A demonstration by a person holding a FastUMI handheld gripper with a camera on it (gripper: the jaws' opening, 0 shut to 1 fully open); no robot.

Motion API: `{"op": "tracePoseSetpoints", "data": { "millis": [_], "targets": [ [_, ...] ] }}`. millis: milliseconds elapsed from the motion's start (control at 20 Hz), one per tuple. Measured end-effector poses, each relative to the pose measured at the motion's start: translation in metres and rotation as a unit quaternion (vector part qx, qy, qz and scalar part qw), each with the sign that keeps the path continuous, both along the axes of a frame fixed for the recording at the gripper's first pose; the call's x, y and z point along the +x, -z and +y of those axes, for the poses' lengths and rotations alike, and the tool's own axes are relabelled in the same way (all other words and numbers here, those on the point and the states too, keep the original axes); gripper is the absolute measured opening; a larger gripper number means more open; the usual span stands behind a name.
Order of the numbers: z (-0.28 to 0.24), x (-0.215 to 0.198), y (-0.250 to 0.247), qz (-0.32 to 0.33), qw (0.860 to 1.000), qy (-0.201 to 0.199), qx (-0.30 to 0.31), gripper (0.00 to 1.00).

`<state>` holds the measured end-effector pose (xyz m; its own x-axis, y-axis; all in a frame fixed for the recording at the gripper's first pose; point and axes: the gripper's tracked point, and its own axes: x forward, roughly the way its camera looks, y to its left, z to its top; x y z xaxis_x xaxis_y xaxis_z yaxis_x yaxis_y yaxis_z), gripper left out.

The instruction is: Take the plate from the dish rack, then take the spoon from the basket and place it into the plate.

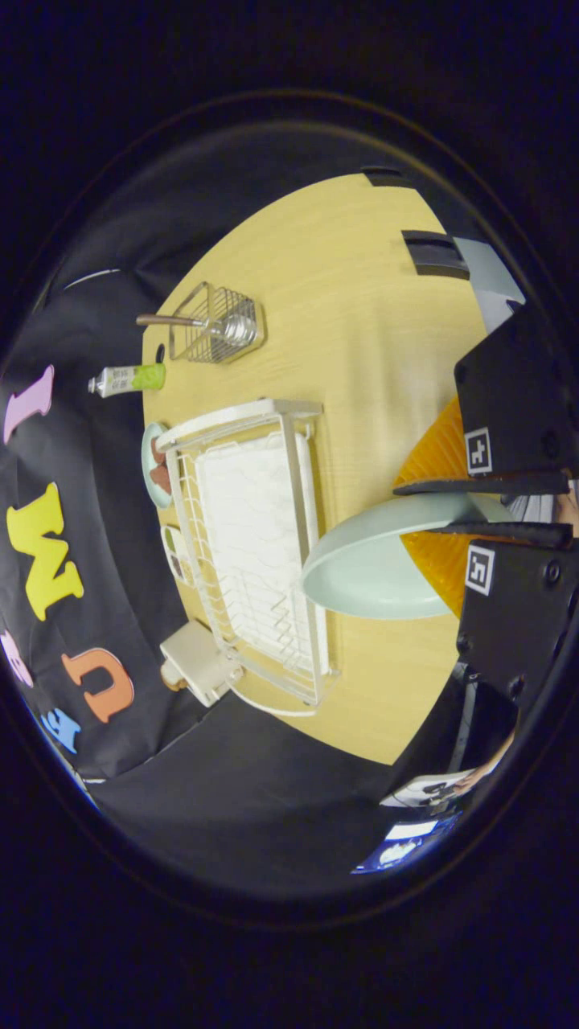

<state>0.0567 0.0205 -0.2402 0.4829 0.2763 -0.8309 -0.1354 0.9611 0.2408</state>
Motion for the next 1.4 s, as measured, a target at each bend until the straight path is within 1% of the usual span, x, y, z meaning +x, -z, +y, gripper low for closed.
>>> {"op": "tracePoseSetpoints", "data": {
  "millis": [100,250,350,500,550,650,750,800,850,1050,1150,1250,1400],
  "targets": [
    [-0.002,-0.004,0.008,0.008,0.999,0.019,0.033,0.19],
    [-0.011,-0.004,0.024,0.005,0.999,0.013,0.052,0.20],
    [-0.010,0.005,0.035,-0.013,0.998,0.003,0.061,0.23],
    [-0.015,0.010,0.053,-0.032,0.998,-0.009,0.043,0.28],
    [-0.020,0.012,0.056,-0.036,0.999,-0.005,0.039,0.32],
    [-0.030,0.018,0.063,-0.043,0.999,0.008,0.019,0.34],
    [-0.041,0.026,0.060,-0.066,0.998,0.015,-0.005,0.33],
    [-0.045,0.026,0.055,-0.078,0.997,0.018,-0.010,0.34],
    [-0.049,0.030,0.050,-0.094,0.995,0.022,-0.016,0.40],
    [-0.064,0.040,0.038,-0.140,0.989,0.028,-0.048,0.94],
    [-0.068,0.043,0.031,-0.167,0.983,0.006,-0.070,0.96],
    [-0.076,0.055,0.015,-0.214,0.973,0.004,-0.092,0.96],
    [-0.083,0.070,-0.014,-0.279,0.955,-0.002,-0.103,0.97]
  ]
}}
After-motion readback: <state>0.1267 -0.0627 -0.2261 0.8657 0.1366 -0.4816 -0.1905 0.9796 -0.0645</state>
